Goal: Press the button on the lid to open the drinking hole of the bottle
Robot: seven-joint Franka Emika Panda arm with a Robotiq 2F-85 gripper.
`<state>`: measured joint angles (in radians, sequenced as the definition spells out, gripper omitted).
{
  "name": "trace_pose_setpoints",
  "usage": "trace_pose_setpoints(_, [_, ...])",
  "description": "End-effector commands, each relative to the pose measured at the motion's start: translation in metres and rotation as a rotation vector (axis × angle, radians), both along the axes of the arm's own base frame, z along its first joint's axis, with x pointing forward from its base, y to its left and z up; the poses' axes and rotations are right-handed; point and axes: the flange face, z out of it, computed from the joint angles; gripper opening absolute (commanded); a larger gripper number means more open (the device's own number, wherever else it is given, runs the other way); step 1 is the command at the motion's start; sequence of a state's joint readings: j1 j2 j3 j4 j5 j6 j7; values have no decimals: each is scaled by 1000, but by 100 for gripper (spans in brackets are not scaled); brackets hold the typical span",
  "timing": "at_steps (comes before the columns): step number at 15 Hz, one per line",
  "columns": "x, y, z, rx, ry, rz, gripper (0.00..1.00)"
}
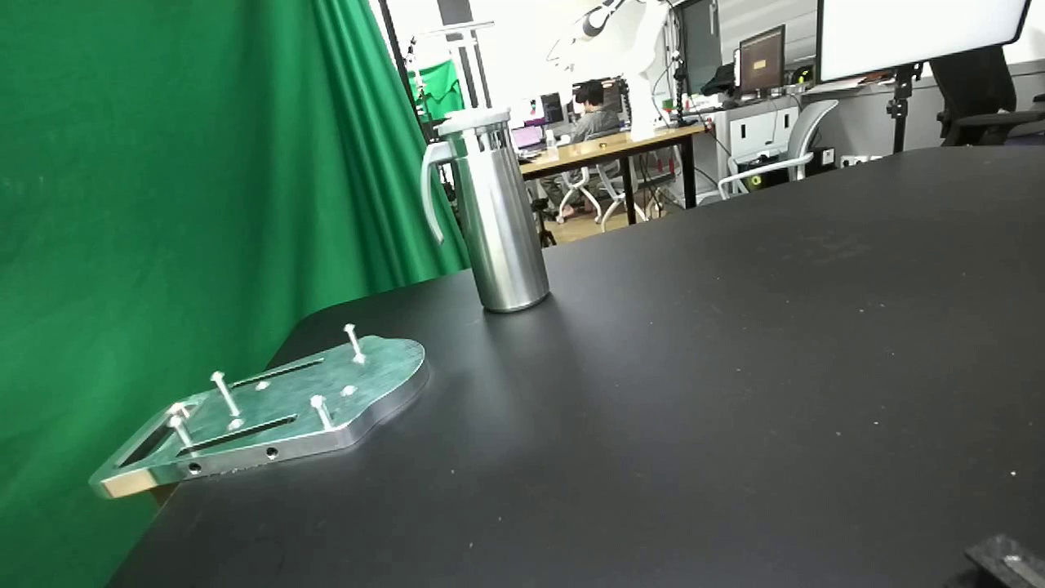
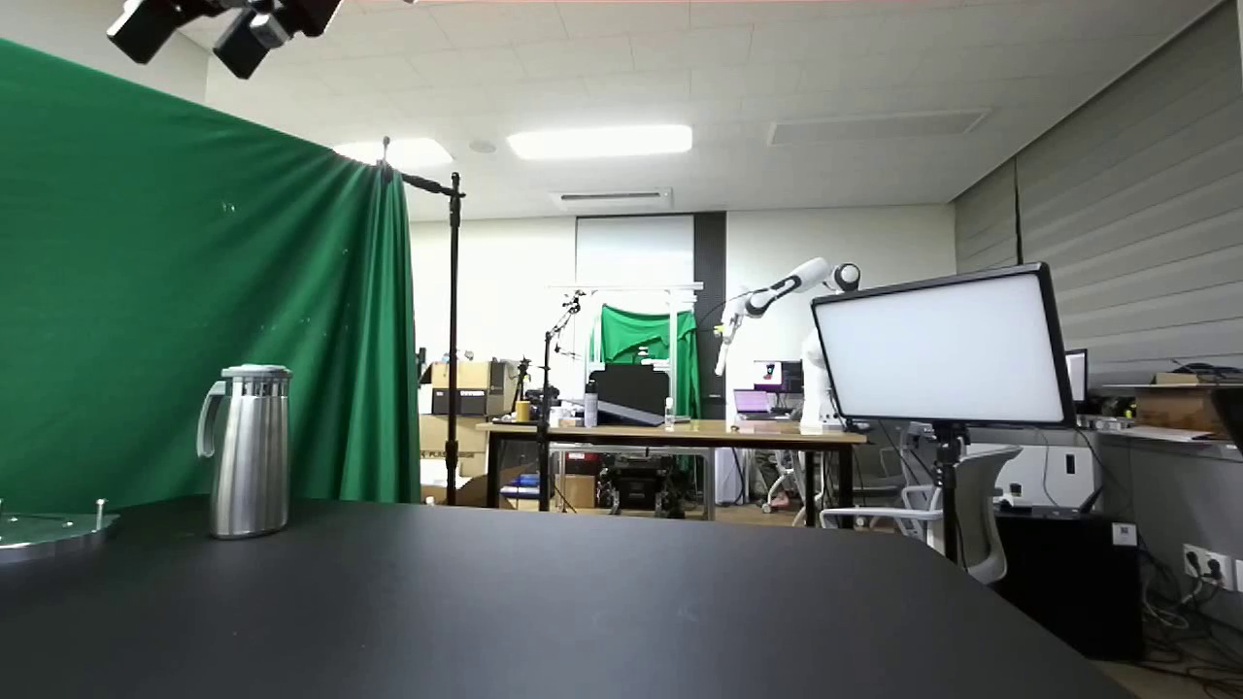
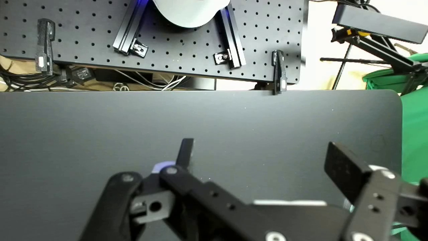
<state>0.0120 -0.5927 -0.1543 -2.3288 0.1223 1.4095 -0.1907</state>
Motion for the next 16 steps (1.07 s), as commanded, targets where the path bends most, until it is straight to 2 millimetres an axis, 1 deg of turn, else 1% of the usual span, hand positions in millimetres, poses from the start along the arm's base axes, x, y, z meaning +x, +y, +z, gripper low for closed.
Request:
trace_pose_setpoints(1, [0, 0, 0, 0, 1, 0, 100])
trace_pose_setpoints(6, [0, 0, 0, 0, 1, 0, 100])
trace_pose_setpoints(8, [13, 0, -5, 4, 7, -5, 100])
trace_pose_setpoints(10, [36, 2, -13, -1, 7, -6, 100])
trace_pose_setpoints(12, [64, 9, -23, -1, -5, 0, 100])
trace_pose_setpoints(14, [98, 22, -36, -7, -20, 9, 100])
trace_pose_setpoints(16, [137, 43, -51, -11, -30, 23, 100])
